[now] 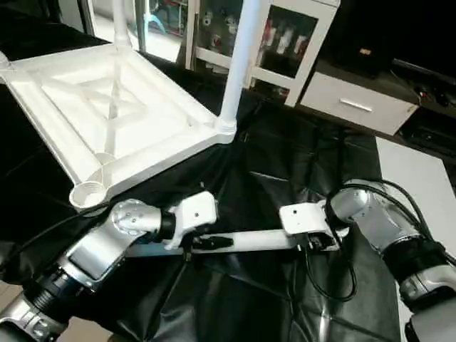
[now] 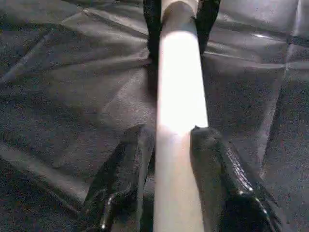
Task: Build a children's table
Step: Pick table leg
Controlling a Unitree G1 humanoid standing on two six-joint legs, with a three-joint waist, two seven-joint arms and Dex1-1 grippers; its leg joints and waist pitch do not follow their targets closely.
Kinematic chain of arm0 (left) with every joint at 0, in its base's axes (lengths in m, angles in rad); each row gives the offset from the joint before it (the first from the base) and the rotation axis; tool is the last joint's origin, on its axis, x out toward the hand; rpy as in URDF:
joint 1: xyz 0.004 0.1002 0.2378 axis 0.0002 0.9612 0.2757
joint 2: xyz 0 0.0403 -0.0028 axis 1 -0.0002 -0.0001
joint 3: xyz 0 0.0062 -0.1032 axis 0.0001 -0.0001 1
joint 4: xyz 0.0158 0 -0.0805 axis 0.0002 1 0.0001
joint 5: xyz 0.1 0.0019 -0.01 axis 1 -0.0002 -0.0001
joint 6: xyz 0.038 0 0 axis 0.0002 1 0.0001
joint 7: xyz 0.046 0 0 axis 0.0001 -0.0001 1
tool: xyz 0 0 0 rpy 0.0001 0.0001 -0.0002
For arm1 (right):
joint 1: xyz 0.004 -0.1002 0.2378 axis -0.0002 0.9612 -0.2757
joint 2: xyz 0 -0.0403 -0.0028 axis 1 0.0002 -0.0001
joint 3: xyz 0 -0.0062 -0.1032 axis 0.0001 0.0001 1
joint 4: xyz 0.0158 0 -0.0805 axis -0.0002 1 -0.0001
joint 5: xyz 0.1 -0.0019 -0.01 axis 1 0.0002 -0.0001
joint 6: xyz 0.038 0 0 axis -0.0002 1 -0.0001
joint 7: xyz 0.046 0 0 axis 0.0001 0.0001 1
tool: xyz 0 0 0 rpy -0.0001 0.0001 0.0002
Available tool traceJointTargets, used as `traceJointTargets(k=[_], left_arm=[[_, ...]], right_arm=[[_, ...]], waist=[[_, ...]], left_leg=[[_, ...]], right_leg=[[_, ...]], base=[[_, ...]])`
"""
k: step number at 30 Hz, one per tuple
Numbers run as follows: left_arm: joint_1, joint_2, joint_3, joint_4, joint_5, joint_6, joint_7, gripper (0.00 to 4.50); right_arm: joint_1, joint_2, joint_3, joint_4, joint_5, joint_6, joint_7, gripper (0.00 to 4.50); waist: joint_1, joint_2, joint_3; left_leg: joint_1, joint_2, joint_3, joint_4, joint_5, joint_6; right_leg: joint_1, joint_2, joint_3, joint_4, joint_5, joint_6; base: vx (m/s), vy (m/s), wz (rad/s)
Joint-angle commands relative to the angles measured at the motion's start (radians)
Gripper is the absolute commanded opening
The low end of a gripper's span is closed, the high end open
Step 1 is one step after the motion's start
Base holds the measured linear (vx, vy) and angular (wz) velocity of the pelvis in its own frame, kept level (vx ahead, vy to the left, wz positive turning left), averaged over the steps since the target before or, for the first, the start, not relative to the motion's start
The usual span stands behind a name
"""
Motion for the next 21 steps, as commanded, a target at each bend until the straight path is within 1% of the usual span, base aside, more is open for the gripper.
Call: traceJointTargets(k=[1, 2, 3, 4, 5, 6, 7, 8, 9, 10, 11, 12, 13, 14, 15, 16, 17, 18, 19, 20, 21], left_arm=[[-0.019, -0.009, 0.022, -0.01, -0.017, -0.039, -0.001, 1.72], [-0.023, -0.025, 0.054, -0.023, -0.051, -0.039, 0.002, 1.72], [-0.024, -0.027, 0.059, -0.025, -0.056, -0.039, 0.001, 1.72], [-0.027, -0.038, 0.084, -0.036, -0.083, -0.042, 0.0, 1.72], [-0.035, -0.047, 0.123, -0.047, -0.119, -0.034, 0.0, 1.72], [-0.04, -0.051, 0.148, -0.056, -0.143, -0.031, -0.003, 1.72], [-0.044, -0.053, 0.168, -0.062, -0.161, -0.026, -0.003, 1.72], [-0.053, -0.058, 0.225, -0.08, -0.209, -0.009, 0.004, 1.72], [-0.06, -0.058, 0.267, -0.101, -0.243, 0.011, 0.014, 1.72], [-0.061, -0.058, 0.273, -0.104, -0.248, 0.014, 0.016, 1.72], [-0.065, -0.058, 0.317, -0.13, -0.284, 0.032, 0.029, 1.72], [-0.07, -0.059, 0.362, -0.156, -0.321, 0.057, 0.047, 1.72], [-0.07, -0.059, 0.362, -0.156, -0.321, 0.057, 0.047, 1.72], [-0.073, -0.057, 0.407, -0.187, -0.366, 0.094, 0.062, 1.72], [-0.069, -0.049, 0.443, -0.22, -0.404, 0.123, 0.069, 1.72], [-0.069, -0.049, 0.443, -0.22, -0.404, 0.123, 0.069, 1.72], [-0.059, -0.035, 0.474, -0.255, -0.442, 0.155, 0.07, 1.72], [-0.054, -0.029, 0.481, -0.266, -0.454, 0.167, 0.068, 1.72], [-0.045, -0.018, 0.49, -0.28, -0.465, 0.179, 0.064, 1.72], [-0.035, -0.005, 0.495, -0.289, -0.468, 0.19, 0.061, 1.72], [-0.021, 0.004, 0.505, -0.296, -0.469, 0.2, 0.068, 1.72]], right_arm=[[0.003, 0.001, 0.001, 0.023, -0.011, -0.008, -0.004, 1.89], [0.005, 0.0, -0.001, 0.023, -0.009, -0.009, -0.004, 1.89], [0.006, 0.0, -0.001, 0.023, -0.008, -0.009, -0.004, 1.89], [0.009, -0.002, -0.004, 0.02, -0.004, -0.007, -0.003, 1.89], [0.018, -0.006, -0.015, 0.011, 0.01, -0.004, 0.002, 1.89], [0.025, -0.01, -0.025, 0.006, 0.024, -0.001, 0.005, 1.89], [0.031, -0.014, -0.036, 0.0, 0.038, 0.003, 0.01, 1.88], [0.052, -0.024, -0.072, -0.022, 0.087, 0.023, 0.025, 1.88], [0.075, -0.035, -0.107, -0.052, 0.136, 0.052, 0.042, 1.88], [0.078, -0.036, -0.112, -0.057, 0.143, 0.056, 0.044, 1.88], [0.105, -0.048, -0.149, -0.094, 0.196, 0.09, 0.06, 1.88], [0.134, -0.063, -0.182, -0.131, 0.24, 0.118, 0.073, 1.88], [0.134, -0.063, -0.182, -0.131, 0.24, 0.118, 0.073, 1.88], [0.169, -0.081, -0.211, -0.177, 0.282, 0.147, 0.088, 1.88], [0.207, -0.099, -0.236, -0.229, 0.321, 0.178, 0.1, 1.88], [0.207, -0.099, -0.236, -0.229, 0.321, 0.178, 0.1, 1.88], [0.25, -0.116, -0.261, -0.288, 0.364, 0.215, 0.115, 1.88], [0.265, -0.122, -0.269, -0.31, 0.38, 0.23, 0.121, 1.88], [0.286, -0.128, -0.282, -0.338, 0.404, 0.249, 0.129, 1.88], [0.306, -0.131, -0.299, -0.369, 0.433, 0.273, 0.135, 1.88], [0.323, -0.125, -0.331, -0.405, 0.484, 0.31, 0.137, 1.88]], waist=[[0.002, 0.008, -0.082], [0.001, 0.005, -0.082], [0.001, 0.005, -0.083], [0.001, 0.005, -0.083], [0.003, 0.008, -0.085], [0.002, 0.006, -0.086], [0.003, 0.01, -0.086], [0.005, 0.011, -0.086], [0.006, 0.017, -0.087], [0.007, 0.013, -0.086], [0.007, 0.013, -0.087], [0.007, 0.017, -0.088], [0.009, 0.015, -0.088], [0.01, 0.029, -0.087], [0.011, 0.028, -0.088], [0.011, 0.025, -0.088], [0.011, 0.026, -0.086], [0.014, 0.043, -0.085], [0.009, 0.038, -0.083], [0.01, 0.042, -0.084], [0.009, 0.039, -0.084]], left_leg=[[0.02, 0.087, -0.039, -0.074, -0.064, 0.059], [0.021, 0.088, -0.039, -0.075, -0.071, 0.053], [0.021, 0.088, -0.038, -0.074, -0.07, 0.048], [0.021, 0.088, -0.038, -0.074, -0.07, 0.048], [0.019, 0.087, -0.038, -0.074, -0.061, 0.045], [0.019, 0.088, -0.038, -0.074, -0.056, 0.047], [0.019, 0.086, -0.038, -0.072, -0.053, 0.052], [0.02, 0.087, -0.038, -0.073, -0.055, 0.056], [0.019, 0.087, -0.038, -0.072, -0.058, 0.058], [0.019, 0.086, -0.037, -0.073, -0.061, 0.06], [0.018, 0.088, -0.038, -0.073, -0.055, 0.065], [0.016, 0.087, -0.04, -0.072, -0.046, 0.074], [0.016, 0.087, -0.037, -0.072, -0.047, 0.076], [0.017, 0.088, -0.041, -0.073, -0.056, 0.073], [0.019, 0.092, -0.04, -0.073, -0.069, 0.065], [0.019, 0.091, -0.041, -0.073, -0.071, 0.068], [0.017, 0.087, -0.039, -0.074, -0.085, 0.069], [0.019, 0.088, -0.04, -0.075, -0.091, 0.064], [0.019, 0.089, -0.041, -0.076, -0.113, 0.061], [0.019, 0.087, -0.041, -0.076, -0.124, 0.057], [0.019, 0.086, -0.04, -0.076, -0.126, 0.056]], right_leg=[[0.042, -0.112, 0.065, -0.075, -0.066, -0.287], [0.041, -0.111, 0.064, -0.075, -0.066, -0.285], [0.043, -0.111, 0.064, -0.073, -0.054, -0.29], [0.043, -0.111, 0.064, -0.073, -0.054, -0.29], [0.046, -0.111, 0.063, -0.069, -0.021, -0.298], [0.046, -0.11, 0.063, -0.067, -0.008, -0.301], [0.047, -0.11, 0.063, -0.066, 0.012, -0.306], [0.048, -0.111, 0.063, -0.065, 0.02, -0.31], [0.049, -0.111, 0.063, -0.064, 0.026, -0.315], [0.051, -0.108, 0.064, -0.065, 0.032, -0.314], [0.054, -0.106, 0.063, -0.061, 0.056, -0.319], [0.052, -0.108, 0.061, -0.06, 0.062, -0.323], [0.054, -0.108, 0.063, -0.062, 0.064, -0.32], [0.052, -0.108, 0.061, -0.061, 0.051, -0.323], [0.056, -0.109, 0.063, -0.063, 0.057, -0.323], [0.054, -0.107, 0.062, -0.063, 0.056, -0.326], [0.053, -0.106, 0.061, -0.067, 0.027, -0.321], [0.053, -0.108, 0.064, -0.066, 0.019, -0.319], [0.05, -0.105, 0.061, -0.072, -0.015, -0.313], [0.05, -0.106, 0.063, -0.076, -0.05, -0.301], [0.051, -0.105, 0.063, -0.078, -0.061, -0.294]], base=[[0.0, 0.0, 0.0], [0.0, 0.0, 0.0], [0.0, 0.0, 0.0], [0.0, 0.0, 0.0], [0.0, 0.0, 0.0], [0.0, 0.0, 0.0], [0.0, 0.0, 0.0], [0.0, 0.0, 0.0], [0.0, 0.0, 0.0], [0.0, 0.0, 0.0], [0.0, 0.0, 0.0], [0.0, 0.0, 0.0], [0.0, 0.0, 0.0], [0.0, 0.0, 0.0], [0.0, 0.0, 0.0], [0.0, 0.0, 0.0], [0.0, 0.0, 0.0], [0.0, 0.0, 0.0], [0.0, 0.0, 0.0], [0.0, 0.0, 0.0], [0.0, 0.0, 0.0]])
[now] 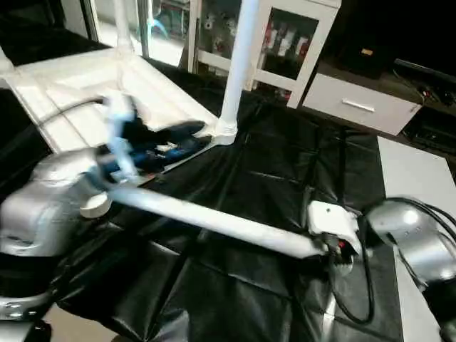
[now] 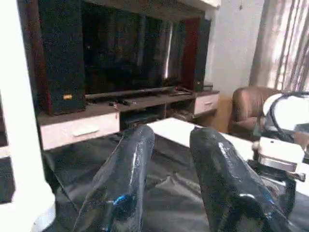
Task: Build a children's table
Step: Pick table leg
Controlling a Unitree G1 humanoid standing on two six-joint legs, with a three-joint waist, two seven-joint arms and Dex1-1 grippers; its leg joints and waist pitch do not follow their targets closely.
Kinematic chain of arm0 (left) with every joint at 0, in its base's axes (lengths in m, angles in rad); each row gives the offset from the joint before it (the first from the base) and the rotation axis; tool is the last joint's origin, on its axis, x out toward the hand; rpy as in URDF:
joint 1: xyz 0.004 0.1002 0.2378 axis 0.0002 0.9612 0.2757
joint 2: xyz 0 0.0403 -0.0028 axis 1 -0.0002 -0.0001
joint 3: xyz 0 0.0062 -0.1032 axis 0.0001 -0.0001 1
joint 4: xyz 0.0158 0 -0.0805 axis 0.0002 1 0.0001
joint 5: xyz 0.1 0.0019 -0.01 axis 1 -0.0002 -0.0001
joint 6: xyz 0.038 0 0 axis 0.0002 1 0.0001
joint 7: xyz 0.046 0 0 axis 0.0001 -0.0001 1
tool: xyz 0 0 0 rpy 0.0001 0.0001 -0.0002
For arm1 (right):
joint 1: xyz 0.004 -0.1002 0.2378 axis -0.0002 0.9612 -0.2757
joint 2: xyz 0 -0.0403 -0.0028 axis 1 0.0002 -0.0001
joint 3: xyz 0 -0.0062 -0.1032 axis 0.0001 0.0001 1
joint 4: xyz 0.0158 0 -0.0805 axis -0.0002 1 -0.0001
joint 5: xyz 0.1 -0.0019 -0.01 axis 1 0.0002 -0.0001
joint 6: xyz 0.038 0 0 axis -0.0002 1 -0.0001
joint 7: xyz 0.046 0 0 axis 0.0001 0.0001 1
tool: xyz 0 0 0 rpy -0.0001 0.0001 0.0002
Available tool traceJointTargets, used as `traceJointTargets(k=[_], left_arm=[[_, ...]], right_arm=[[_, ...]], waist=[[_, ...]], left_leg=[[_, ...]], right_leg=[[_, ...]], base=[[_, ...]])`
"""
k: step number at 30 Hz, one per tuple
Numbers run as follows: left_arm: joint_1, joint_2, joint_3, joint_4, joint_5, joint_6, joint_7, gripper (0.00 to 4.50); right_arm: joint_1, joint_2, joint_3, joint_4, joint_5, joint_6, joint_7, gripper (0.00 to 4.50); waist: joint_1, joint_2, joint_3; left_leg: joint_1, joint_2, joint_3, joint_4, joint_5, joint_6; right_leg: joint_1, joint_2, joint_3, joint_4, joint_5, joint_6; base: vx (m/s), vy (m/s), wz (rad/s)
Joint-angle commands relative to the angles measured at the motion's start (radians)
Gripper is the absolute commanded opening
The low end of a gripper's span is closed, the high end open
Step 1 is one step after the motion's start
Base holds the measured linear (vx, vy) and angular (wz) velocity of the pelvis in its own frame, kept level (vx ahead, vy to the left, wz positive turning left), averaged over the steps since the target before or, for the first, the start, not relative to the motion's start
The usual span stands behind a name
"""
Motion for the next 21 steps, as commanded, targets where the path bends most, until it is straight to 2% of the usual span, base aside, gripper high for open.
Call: traceJointTargets(k=[1, 2, 3, 4, 6, 8, 9, 10, 13, 14, 16, 17, 18, 19, 21], left_arm=[[0.018, 0.008, 0.007, -0.023, -0.012, 0.028, 0.003, 1.72], [0.029, 0.013, 0.019, -0.029, -0.014, 0.037, 0.014, 1.72], [0.038, 0.013, 0.035, -0.037, -0.022, 0.047, 0.028, 1.72], [0.044, 0.009, 0.067, -0.061, -0.061, 0.075, 0.049, 1.72], [0.048, 0.005, 0.092, -0.082, -0.095, 0.095, 0.064, 1.72], [0.062, -0.003, 0.156, -0.144, -0.222, 0.165, 0.092, 1.72], [0.069, -0.004, 0.168, -0.16, -0.252, 0.178, 0.094, 1.72], [0.081, -0.004, 0.184, -0.185, -0.295, 0.199, 0.099, 1.72], [0.088, -0.004, 0.187, -0.196, -0.301, 0.205, 0.106, 1.72], [0.091, -0.01, 0.187, -0.205, -0.288, 0.195, 0.117, 1.72], [0.09, -0.012, 0.184, -0.208, -0.273, 0.185, 0.129, 1.72], [0.091, -0.008, 0.179, -0.21, -0.261, 0.176, 0.129, 1.72], [0.092, -0.006, 0.175, -0.211, -0.253, 0.17, 0.128, 1.72], [0.092, -0.006, 0.173, -0.21, -0.251, 0.17, 0.127, 1.72], [0.092, 0.019, 0.145, -0.19, -0.197, 0.167, 0.166, 1.72]], right_arm=[[0.008, -0.013, -0.056, -0.056, 0.075, 0.045, 0.012, 1.88], [0.014, 0.004, -0.098, -0.087, 0.137, 0.094, 0.002, 1.88], [0.012, 0.023, -0.14, -0.111, 0.196, 0.147, -0.014, 1.88], [-0.004, 0.063, -0.197, -0.125, 0.255, 0.19, -0.077, 1.88], [-0.019, 0.097, -0.238, -0.131, 0.292, 0.22, -0.134, 1.88], [-0.059, 0.218, -0.312, -0.149, 0.362, 0.285, -0.33, 1.86], [-0.067, 0.265, -0.32, -0.154, 0.371, 0.299, -0.394, 1.86], [-0.076, 0.333, -0.331, -0.166, 0.383, 0.323, -0.486, 1.86], [-0.076, 0.381, -0.332, -0.179, 0.412, 0.356, -0.537, 1.86], [-0.074, 0.408, -0.339, -0.205, 0.422, 0.404, -0.565, 1.86], [-0.072, 0.423, -0.339, -0.221, 0.419, 0.419, -0.581, 1.86], [-0.071, 0.426, -0.34, -0.226, 0.421, 0.424, -0.588, 1.86], [-0.071, 0.429, -0.342, -0.228, 0.424, 0.427, -0.593, 1.86], [-0.072, 0.43, -0.345, -0.227, 0.426, 0.427, -0.596, 1.86], [-0.09, 0.465, -0.395, -0.232, 0.478, 0.465, -0.671, 1.86]], waist=[[0.004, 0.012, -0.07], [0.0, 0.012, -0.069], [0.001, 0.013, -0.07], [-0.001, 0.015, -0.071], [-0.001, 0.021, -0.075], [-0.003, 0.024, -0.075], [-0.004, 0.022, -0.074], [-0.002, 0.02, -0.075], [0.003, 0.028, -0.076], [0.008, 0.024, -0.076], [0.014, 0.027, -0.078], [0.017, 0.021, -0.077], [0.017, 0.022, -0.077], [0.016, 0.017, -0.077], [0.016, 0.022, -0.076]], left_leg=[[0.018, 0.085, -0.043, -0.079, -0.13, 0.056], [0.018, 0.082, -0.042, -0.08, -0.137, 0.054], [0.021, 0.082, -0.042, -0.079, -0.142, 0.054], [0.016, 0.082, -0.044, -0.079, -0.146, 0.049], [0.018, 0.08, -0.044, -0.08, -0.127, 0.031], [0.017, 0.077, -0.043, -0.079, -0.129, 0.006], [0.015, 0.075, -0.042, -0.082, -0.129, 0.007], [0.02, 0.074, -0.041, -0.081, -0.131, -0.004], [0.027, 0.073, -0.036, -0.086, -0.132, -0.02], [0.028, 0.074, -0.035, -0.088, -0.129, -0.022], [0.023, 0.075, -0.036, -0.09, -0.117, -0.032], [0.022, 0.075, -0.036, -0.092, -0.11, -0.034], [0.021, 0.074, -0.036, -0.093, -0.106, -0.035], [0.019, 0.074, -0.036, -0.093, -0.107, -0.036], [0.02, 0.072, -0.037, -0.095, -0.125, -0.044]], right_leg=[[0.049, -0.106, 0.065, -0.08, -0.076, -0.283], [0.046, -0.102, 0.064, -0.083, -0.107, -0.274], [0.045, -0.105, 0.065, -0.085, -0.122, -0.27], [0.048, -0.106, 0.064, -0.087, -0.148, -0.264], [0.045, -0.104, 0.06, -0.084, -0.151, -0.266], [0.04, -0.102, 0.057, -0.08, -0.154, -0.265], [0.039, -0.1, 0.057, -0.084, -0.16, -0.259], [0.035, -0.101, 0.056, -0.084, -0.187, -0.245], [0.028, -0.092, 0.057, -0.089, -0.189, -0.214], [0.028, -0.091, 0.059, -0.089, -0.176, -0.207], [0.033, -0.094, 0.058, -0.087, -0.161, -0.194], [0.034, -0.095, 0.059, -0.086, -0.155, -0.183], [0.034, -0.094, 0.059, -0.085, -0.153, -0.177], [0.035, -0.095, 0.06, -0.086, -0.157, -0.171], [0.034, -0.098, 0.061, -0.09, -0.197, -0.148]], base=[[0.0, 0.0, 0.0], [0.0, 0.0, 0.0], [0.0, 0.0, 0.0], [0.0, 0.0, 0.0], [0.0, 0.0, 0.0], [0.0, 0.0, 0.0], [0.0, 0.0, 0.0], [0.0, 0.0, 0.0], [0.0, 0.0, 0.0], [0.0, 0.0, 0.0], [0.0, 0.0, 0.0], [0.0, 0.0, 0.0], [0.0, 0.0, 0.0], [0.0, 0.0, 0.0], [0.0, 0.0, 0.0]])
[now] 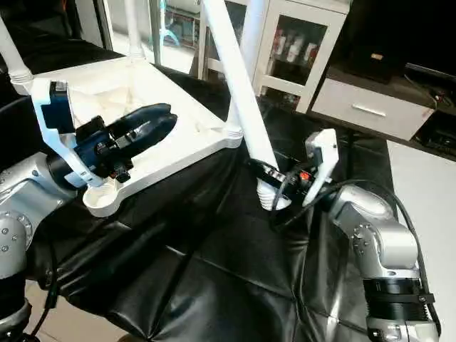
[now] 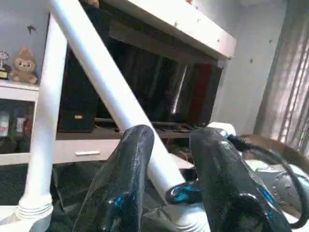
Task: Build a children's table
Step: Pick table leg
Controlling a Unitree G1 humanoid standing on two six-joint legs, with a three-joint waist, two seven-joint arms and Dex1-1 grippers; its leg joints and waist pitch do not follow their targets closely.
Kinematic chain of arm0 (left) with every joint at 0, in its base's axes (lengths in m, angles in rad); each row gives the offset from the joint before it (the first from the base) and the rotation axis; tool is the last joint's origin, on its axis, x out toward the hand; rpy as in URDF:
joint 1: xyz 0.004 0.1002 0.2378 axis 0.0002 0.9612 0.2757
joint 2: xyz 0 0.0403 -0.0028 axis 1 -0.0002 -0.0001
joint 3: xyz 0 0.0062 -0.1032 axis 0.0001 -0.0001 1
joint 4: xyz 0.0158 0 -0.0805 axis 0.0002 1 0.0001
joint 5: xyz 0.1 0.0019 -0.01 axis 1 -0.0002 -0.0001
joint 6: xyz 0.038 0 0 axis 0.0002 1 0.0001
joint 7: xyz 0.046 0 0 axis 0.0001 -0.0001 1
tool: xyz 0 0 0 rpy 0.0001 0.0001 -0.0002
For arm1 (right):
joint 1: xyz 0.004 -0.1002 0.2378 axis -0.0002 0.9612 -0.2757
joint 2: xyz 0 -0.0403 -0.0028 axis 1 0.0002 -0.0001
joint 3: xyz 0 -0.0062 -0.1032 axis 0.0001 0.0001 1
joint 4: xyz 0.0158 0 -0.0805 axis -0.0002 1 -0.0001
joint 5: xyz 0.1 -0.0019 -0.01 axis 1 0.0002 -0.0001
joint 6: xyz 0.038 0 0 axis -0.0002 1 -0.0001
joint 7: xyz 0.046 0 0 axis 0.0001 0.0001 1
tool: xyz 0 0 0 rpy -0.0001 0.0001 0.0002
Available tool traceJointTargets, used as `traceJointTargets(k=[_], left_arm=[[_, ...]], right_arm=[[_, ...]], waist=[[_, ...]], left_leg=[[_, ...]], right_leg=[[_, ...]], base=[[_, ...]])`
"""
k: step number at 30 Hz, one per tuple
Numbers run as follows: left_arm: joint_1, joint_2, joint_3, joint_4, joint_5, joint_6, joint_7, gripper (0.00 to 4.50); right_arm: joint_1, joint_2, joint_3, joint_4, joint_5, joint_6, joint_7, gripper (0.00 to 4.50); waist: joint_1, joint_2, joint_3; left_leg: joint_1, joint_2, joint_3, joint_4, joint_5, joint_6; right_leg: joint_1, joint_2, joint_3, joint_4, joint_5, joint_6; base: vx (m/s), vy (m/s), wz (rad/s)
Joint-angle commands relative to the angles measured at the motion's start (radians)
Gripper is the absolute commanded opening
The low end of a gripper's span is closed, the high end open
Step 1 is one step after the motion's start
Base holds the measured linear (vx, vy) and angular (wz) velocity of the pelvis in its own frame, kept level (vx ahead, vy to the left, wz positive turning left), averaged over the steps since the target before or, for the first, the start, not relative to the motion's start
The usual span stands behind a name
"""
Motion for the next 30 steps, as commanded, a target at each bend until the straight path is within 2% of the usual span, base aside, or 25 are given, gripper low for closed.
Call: traceJointTargets(k=[1, 4, 5, 7, 8, 10, 11, 13, 15, 16, 17, 18, 20, 21, 23, 30], left_arm=[[0.0, 0.019, -0.034, 0.004, 0.058, -0.009, 0.035, 1.72], [-0.017, 0.038, -0.09, 0.095, 0.236, -0.077, 0.157, 1.72], [-0.019, 0.036, -0.107, 0.127, 0.294, -0.118, 0.195, 1.72], [-0.019, 0.019, -0.111, 0.149, 0.33, -0.144, 0.236, 1.72], [-0.023, -0.012, -0.099, 0.143, 0.301, -0.126, 0.249, 1.72], [-0.028, -0.045, -0.086, 0.127, 0.251, -0.095, 0.252, 1.72], [-0.034, -0.067, -0.085, 0.111, 0.216, -0.076, 0.248, 1.72], [-0.04, -0.096, -0.088, 0.089, 0.162, -0.051, 0.237, 1.72], [-0.048, -0.12, -0.091, 0.082, 0.134, -0.048, 0.237, 1.72], [-0.054, -0.136, -0.093, 0.078, 0.115, -0.046, 0.238, 1.72], [-0.062, -0.153, -0.093, 0.08, 0.104, -0.047, 0.245, 1.72], [-0.069, -0.17, -0.09, 0.085, 0.09, -0.046, 0.25, 1.72], [-0.075, -0.185, -0.084, 0.091, 0.076, -0.038, 0.251, 1.72], [-0.084, -0.196, -0.081, 0.098, 0.068, -0.031, 0.252, 1.72], [-0.107, -0.214, -0.072, 0.119, 0.032, -0.009, 0.243, 1.72], [-0.162, -0.235, -0.066, 0.152, -0.032, 0.021, 0.233, 1.72]], right_arm=[[-0.025, 0.021, -0.071, -0.022, 0.056, 0.035, -0.072, 1.86], [-0.049, 0.083, -0.153, -0.039, 0.17, 0.099, -0.186, 1.86], [-0.039, 0.101, -0.165, -0.063, 0.217, 0.125, -0.201, 1.86], [-0.023, 0.123, -0.18, -0.1, 0.268, 0.165, -0.214, 1.86], [-0.01, 0.136, -0.182, -0.129, 0.325, 0.194, -0.215, 1.86], [0.0, 0.147, -0.182, -0.158, 0.383, 0.225, -0.217, 1.86], [0.009, 0.152, -0.178, -0.184, 0.427, 0.246, -0.212, 1.86], [0.013, 0.161, -0.18, -0.209, 0.467, 0.279, -0.228, 1.86], [0.013, 0.167, -0.189, -0.227, 0.5, 0.305, -0.249, 1.86], [0.01, 0.176, -0.204, -0.235, 0.539, 0.326, -0.278, 1.86], [0.009, 0.18, -0.216, -0.245, 0.576, 0.339, -0.299, 1.86], [0.009, 0.182, -0.225, -0.254, 0.605, 0.348, -0.313, 1.86], [0.01, 0.183, -0.232, -0.262, 0.633, 0.358, -0.333, 1.86], [0.012, 0.177, -0.236, -0.27, 0.653, 0.367, -0.343, 1.86], [0.022, 0.165, -0.24, -0.295, 0.701, 0.388, -0.359, 1.86], [0.052, 0.148, -0.241, -0.338, 0.761, 0.416, -0.369, 1.86]], waist=[[-0.003, 0.006, -0.062], [-0.004, 0.009, -0.064], [-0.004, 0.016, -0.064], [-0.002, 0.02, -0.07], [-0.001, 0.026, -0.071], [0.002, 0.022, -0.075], [0.003, 0.026, -0.074], [0.006, 0.02, -0.073], [0.005, 0.02, -0.064], [0.005, 0.026, -0.06], [0.003, 0.022, -0.059], [0.002, 0.027, -0.056], [0.003, 0.024, -0.058], [0.002, 0.039, -0.054], [-0.002, 0.032, -0.054], [0.0, 0.032, -0.052]], left_leg=[[0.019, 0.069, -0.037, -0.089, -0.136, -0.027], [0.023, 0.069, -0.039, -0.091, -0.152, -0.037], [0.023, 0.068, -0.04, -0.093, -0.152, -0.04], [0.022, 0.07, -0.044, -0.093, -0.144, -0.048], [0.022, 0.07, -0.043, -0.092, -0.129, -0.052], [0.02, 0.071, -0.041, -0.088, -0.097, -0.046], [0.016, 0.07, -0.042, -0.089, -0.091, -0.042], [0.015, 0.071, -0.039, -0.087, -0.089, -0.039], [0.013, 0.068, -0.039, -0.092, -0.126, -0.045], [0.015, 0.068, -0.04, -0.093, -0.144, -0.051], [0.018, 0.068, -0.04, -0.094, -0.179, -0.059], [0.019, 0.066, -0.041, -0.095, -0.202, -0.067], [0.022, 0.068, -0.043, -0.095, -0.21, -0.073], [0.019, 0.067, -0.044, -0.097, -0.21, -0.076], [0.016, 0.064, -0.044, -0.097, -0.198, -0.072], [0.007, 0.06, -0.041, -0.094, -0.102, -0.038]], right_leg=[[0.034, -0.097, 0.066, -0.091, -0.206, -0.141], [0.031, -0.096, 0.067, -0.095, -0.24, -0.114], [0.031, -0.094, 0.067, -0.098, -0.231, -0.103], [0.035, -0.097, 0.064, -0.09, -0.189, -0.1], [0.034, -0.097, 0.064, -0.087, -0.143, -0.115], [0.039, -0.1, 0.064, -0.077, -0.056, -0.153], [0.038, -0.099, 0.062, -0.075, -0.035, -0.173], [0.04, -0.1, 0.063, -0.075, -0.021, -0.189], [0.04, -0.101, 0.064, -0.086, -0.104, -0.176], [0.036, -0.102, 0.064, -0.09, -0.138, -0.169], [0.035, -0.102, 0.064, -0.098, -0.201, -0.151], [0.032, -0.102, 0.065, -0.104, -0.247, -0.133], [0.029, -0.101, 0.064, -0.107, -0.273, -0.11], [0.027, -0.101, 0.065, -0.106, -0.267, -0.105], [0.031, -0.097, 0.065, -0.107, -0.256, -0.091], [0.037, -0.095, 0.063, -0.1, -0.14, -0.108]], base=[[0.0, 0.0, 0.0], [0.0, 0.0, 0.0], [0.0, 0.0, 0.0], [0.0, 0.0, 0.0], [0.0, 0.0, 0.0], [0.0, 0.0, 0.0], [0.0, 0.0, 0.0], [0.0, 0.0, 0.0], [0.0, 0.0, 0.0], [0.0, 0.0, 0.0], [0.0, 0.0, 0.0], [0.0, 0.0, 0.0], [0.0, 0.0, 0.0], [0.0, 0.0, 0.0], [0.0, 0.0, 0.0], [0.0, 0.0, 0.0]])
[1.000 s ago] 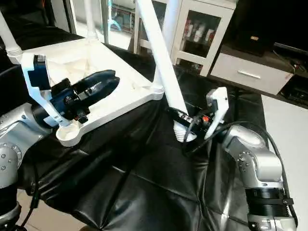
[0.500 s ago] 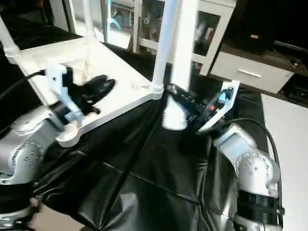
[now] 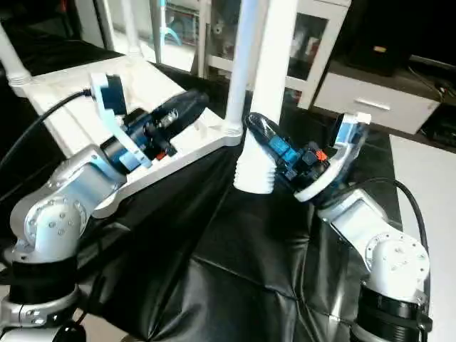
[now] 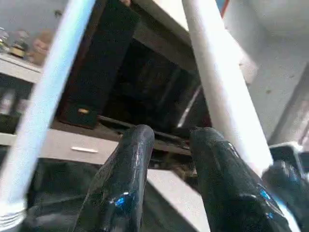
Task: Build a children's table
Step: Pick table leg
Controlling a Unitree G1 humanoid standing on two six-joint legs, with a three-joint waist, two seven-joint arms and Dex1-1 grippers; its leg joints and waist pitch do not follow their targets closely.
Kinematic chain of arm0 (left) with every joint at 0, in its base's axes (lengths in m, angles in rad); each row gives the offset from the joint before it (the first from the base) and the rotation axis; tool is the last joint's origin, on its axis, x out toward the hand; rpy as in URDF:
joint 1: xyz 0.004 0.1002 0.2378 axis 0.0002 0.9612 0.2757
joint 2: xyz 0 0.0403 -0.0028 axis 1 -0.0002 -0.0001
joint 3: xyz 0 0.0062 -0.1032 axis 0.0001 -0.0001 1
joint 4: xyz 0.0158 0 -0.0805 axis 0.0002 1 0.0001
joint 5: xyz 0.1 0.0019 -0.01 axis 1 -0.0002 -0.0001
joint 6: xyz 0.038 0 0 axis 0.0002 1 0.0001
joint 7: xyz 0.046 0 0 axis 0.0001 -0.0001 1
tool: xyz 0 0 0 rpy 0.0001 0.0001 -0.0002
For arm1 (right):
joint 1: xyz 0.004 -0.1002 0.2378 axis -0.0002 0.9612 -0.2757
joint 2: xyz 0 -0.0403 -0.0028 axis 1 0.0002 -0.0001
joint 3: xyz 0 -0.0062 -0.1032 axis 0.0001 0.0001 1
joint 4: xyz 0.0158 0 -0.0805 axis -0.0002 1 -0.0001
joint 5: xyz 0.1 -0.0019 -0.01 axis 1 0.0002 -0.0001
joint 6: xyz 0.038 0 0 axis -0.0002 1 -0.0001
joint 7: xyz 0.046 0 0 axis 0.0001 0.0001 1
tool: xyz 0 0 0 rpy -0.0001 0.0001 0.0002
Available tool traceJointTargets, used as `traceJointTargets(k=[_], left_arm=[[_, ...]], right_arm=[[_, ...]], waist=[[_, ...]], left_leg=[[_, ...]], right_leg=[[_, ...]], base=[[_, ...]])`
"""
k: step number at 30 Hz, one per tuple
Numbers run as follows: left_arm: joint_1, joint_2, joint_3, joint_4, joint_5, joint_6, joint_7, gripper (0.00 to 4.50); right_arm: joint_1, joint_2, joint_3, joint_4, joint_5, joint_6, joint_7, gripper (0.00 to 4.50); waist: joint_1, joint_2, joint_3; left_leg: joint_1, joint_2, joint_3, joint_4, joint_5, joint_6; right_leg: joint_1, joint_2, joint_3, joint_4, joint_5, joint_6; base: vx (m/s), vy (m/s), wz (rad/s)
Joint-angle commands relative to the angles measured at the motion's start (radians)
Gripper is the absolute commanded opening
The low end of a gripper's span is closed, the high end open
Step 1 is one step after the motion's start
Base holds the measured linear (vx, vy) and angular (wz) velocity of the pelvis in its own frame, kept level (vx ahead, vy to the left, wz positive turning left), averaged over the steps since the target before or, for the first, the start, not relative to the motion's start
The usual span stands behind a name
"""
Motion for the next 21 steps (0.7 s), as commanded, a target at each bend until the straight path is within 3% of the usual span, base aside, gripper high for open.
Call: traceJointTargets(k=[1, 2, 3, 5, 6, 7, 8, 9, 12, 13, 14, 16, 17, 21], left_arm=[[-0.018, 0.0, -0.01, 0.002, -0.016, 0.019, -0.007, 1.72], [-0.029, 0.009, -0.027, 0.006, 0.024, 0.011, 0.012, 1.72], [-0.029, 0.009, -0.028, 0.006, 0.026, 0.01, 0.012, 1.72], [-0.044, 0.009, -0.036, 0.025, 0.073, -0.012, 0.04, 1.72], [-0.053, 0.003, -0.032, 0.038, 0.083, -0.02, 0.055, 1.72], [-0.053, 0.003, -0.032, 0.038, 0.083, -0.02, 0.055, 1.72], [-0.077, -0.023, -0.01, 0.07, 0.072, -0.033, 0.085, 1.72], [-0.077, -0.023, -0.01, 0.07, 0.072, -0.033, 0.085, 1.72], [-0.096, -0.037, 0.004, 0.09, 0.052, -0.035, 0.097, 1.72], [-0.111, -0.046, 0.01, 0.114, 0.053, -0.033, 0.115, 1.72], [-0.118, -0.052, 0.016, 0.128, 0.055, -0.031, 0.129, 1.72], [-0.121, -0.057, 0.02, 0.137, 0.06, -0.032, 0.138, 1.72], [-0.127, -0.062, 0.028, 0.16, 0.08, -0.043, 0.162, 1.72], [-0.134, -0.072, 0.066, 0.184, 0.056, -0.056, 0.176, 1.72]], right_arm=[[0.002, -0.008, -0.014, -0.036, 0.023, 0.013, -0.013, 1.86], [0.005, -0.029, 0.039, -0.073, -0.118, -0.02, -0.011, 1.86], [0.005, -0.03, 0.042, -0.075, -0.125, -0.022, -0.011, 1.86], [0.02, -0.076, 0.15, -0.129, -0.331, -0.104, 0.01, 1.86], [0.026, -0.089, 0.185, -0.148, -0.376, -0.128, 0.004, 1.86], [0.026, -0.089, 0.185, -0.148, -0.376, -0.128, 0.004, 1.86], [0.041, -0.12, 0.267, -0.189, -0.477, -0.189, -0.003, 1.86], [0.041, -0.12, 0.267, -0.189, -0.477, -0.189, -0.003, 1.86], [0.051, -0.156, 0.337, -0.214, -0.572, -0.249, -0.011, 1.86], [0.05, -0.173, 0.393, -0.222, -0.682, -0.315, -0.037, 1.86], [0.048, -0.172, 0.418, -0.228, -0.735, -0.344, -0.055, 1.86], [0.049, -0.166, 0.433, -0.23, -0.775, -0.366, -0.063, 1.86], [0.049, -0.175, 0.476, -0.235, -0.862, -0.423, -0.059, 1.86], [0.044, -0.202, 0.556, -0.223, -0.985, -0.468, -0.089, 1.86]], waist=[[0.002, 0.006, -0.064], [0.003, 0.013, -0.062], [0.003, 0.016, -0.061], [0.003, 0.014, -0.06], [0.002, 0.015, -0.059], [0.001, 0.014, -0.059], [0.002, 0.019, -0.057], [0.001, 0.015, -0.056], [0.0, 0.018, -0.055], [0.001, 0.018, -0.056], [-0.002, 0.016, -0.055], [-0.003, 0.017, -0.054], [-0.004, 0.015, -0.054], [-0.005, 0.018, -0.053]], left_leg=[[0.01, 0.062, -0.039, -0.077, -0.075, -0.024], [0.009, 0.061, -0.039, -0.077, -0.059, -0.019], [0.008, 0.062, -0.039, -0.077, -0.054, -0.021], [0.008, 0.061, -0.039, -0.076, -0.02, -0.031], [0.008, 0.06, -0.039, -0.077, -0.029, -0.033], [0.01, 0.06, -0.038, -0.077, -0.039, -0.031], [0.01, 0.063, -0.04, -0.078, -0.053, -0.03], [0.01, 0.061, -0.039, -0.078, -0.058, -0.033], [0.011, 0.065, -0.04, -0.079, -0.062, -0.022], [0.01, 0.067, -0.041, -0.078, -0.054, -0.025], [0.011, 0.064, -0.039, -0.079, -0.058, -0.023], [0.011, 0.064, -0.039, -0.079, -0.066, -0.024], [0.011, 0.066, -0.04, -0.08, -0.081, -0.018], [0.011, 0.065, -0.041, -0.08, -0.085, -0.013]], right_leg=[[0.042, -0.096, 0.063, -0.083, -0.101, -0.125], [0.041, -0.095, 0.063, -0.081, -0.073, -0.133], [0.039, -0.093, 0.062, -0.082, -0.062, -0.13], [0.043, -0.09, 0.062, -0.08, -0.015, -0.111], [0.046, -0.093, 0.063, -0.081, -0.015, -0.111], [0.045, -0.093, 0.064, -0.082, -0.021, -0.113], [0.045, -0.097, 0.064, -0.083, -0.034, -0.124], [0.046, -0.094, 0.064, -0.086, -0.042, -0.122], [0.046, -0.097, 0.066, -0.083, -0.04, -0.14], [0.046, -0.098, 0.066, -0.08, -0.031, -0.142], [0.046, -0.096, 0.067, -0.081, -0.029, -0.144], [0.044, -0.097, 0.066, -0.082, -0.042, -0.146], [0.047, -0.099, 0.067, -0.084, -0.066, -0.148], [0.047, -0.097, 0.068, -0.083, -0.056, -0.142]], base=[[0.0, 0.0, 0.0], [0.0, 0.0, 0.0], [0.0, 0.0, 0.0], [0.0, 0.0, 0.0], [0.0, 0.0, 0.0], [0.0, 0.0, 0.0], [0.0, 0.0, 0.0], [0.0, 0.0, 0.0], [0.0, 0.0, 0.0], [0.0, 0.0, 0.0], [0.0, 0.0, 0.0], [0.0, 0.0, 0.0], [0.0, 0.0, 0.0], [0.0, 0.0, 0.0]])
